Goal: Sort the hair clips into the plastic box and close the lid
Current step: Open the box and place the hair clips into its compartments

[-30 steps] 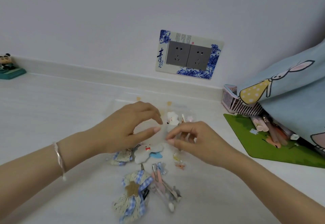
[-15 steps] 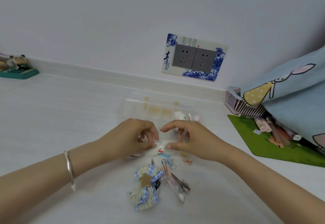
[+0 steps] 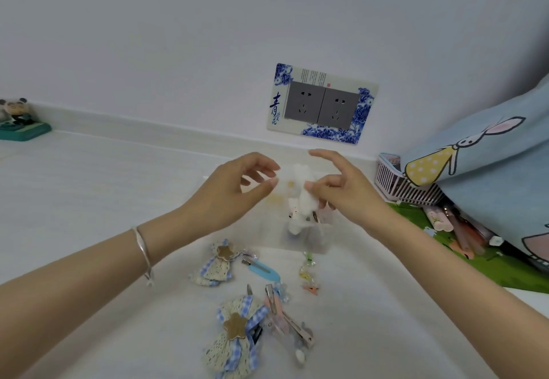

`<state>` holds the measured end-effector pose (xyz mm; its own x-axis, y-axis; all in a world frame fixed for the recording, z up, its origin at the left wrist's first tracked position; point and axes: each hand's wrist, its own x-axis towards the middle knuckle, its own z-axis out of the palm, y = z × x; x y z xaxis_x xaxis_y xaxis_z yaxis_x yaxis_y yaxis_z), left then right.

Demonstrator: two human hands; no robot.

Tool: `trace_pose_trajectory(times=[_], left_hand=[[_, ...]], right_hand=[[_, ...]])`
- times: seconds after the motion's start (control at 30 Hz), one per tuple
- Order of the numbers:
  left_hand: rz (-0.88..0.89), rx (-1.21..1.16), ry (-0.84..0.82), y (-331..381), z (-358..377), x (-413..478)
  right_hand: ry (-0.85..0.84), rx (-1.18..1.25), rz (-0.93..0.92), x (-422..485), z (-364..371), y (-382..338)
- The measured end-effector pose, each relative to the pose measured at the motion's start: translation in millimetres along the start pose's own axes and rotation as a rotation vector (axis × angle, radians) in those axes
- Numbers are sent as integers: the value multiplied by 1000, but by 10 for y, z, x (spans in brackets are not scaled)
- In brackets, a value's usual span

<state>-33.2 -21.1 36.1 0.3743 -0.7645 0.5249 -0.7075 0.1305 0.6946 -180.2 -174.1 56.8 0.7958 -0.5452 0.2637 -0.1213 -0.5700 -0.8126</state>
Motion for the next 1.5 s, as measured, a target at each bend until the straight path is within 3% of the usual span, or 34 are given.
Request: trace_pose_trajectory(times=[0.13,0.27,0.57,0.83,1.03,1.33,1.5], left_hand=[[-15,150,-66,-203,90,12],[27,280,-108,-299,128,-8],[37,274,-107,-318,130,-19],[31,269,-101,-337,136,-14],[25,256,-103,-325,76,-64],[81,301,-72,-227,-181,-324],[47,475,-138,-24,-349,-540]], right_hand=[[20,-8,135,171,26,139],[18,-71,136,231,86,151],[-23,-259,114,261,134,138],[-3,-255,163,312,187,98],[7,-525,-3,271,115,81],[-187,-592,-71,164,43,111],[-81,-492,-142,33,54,39]])
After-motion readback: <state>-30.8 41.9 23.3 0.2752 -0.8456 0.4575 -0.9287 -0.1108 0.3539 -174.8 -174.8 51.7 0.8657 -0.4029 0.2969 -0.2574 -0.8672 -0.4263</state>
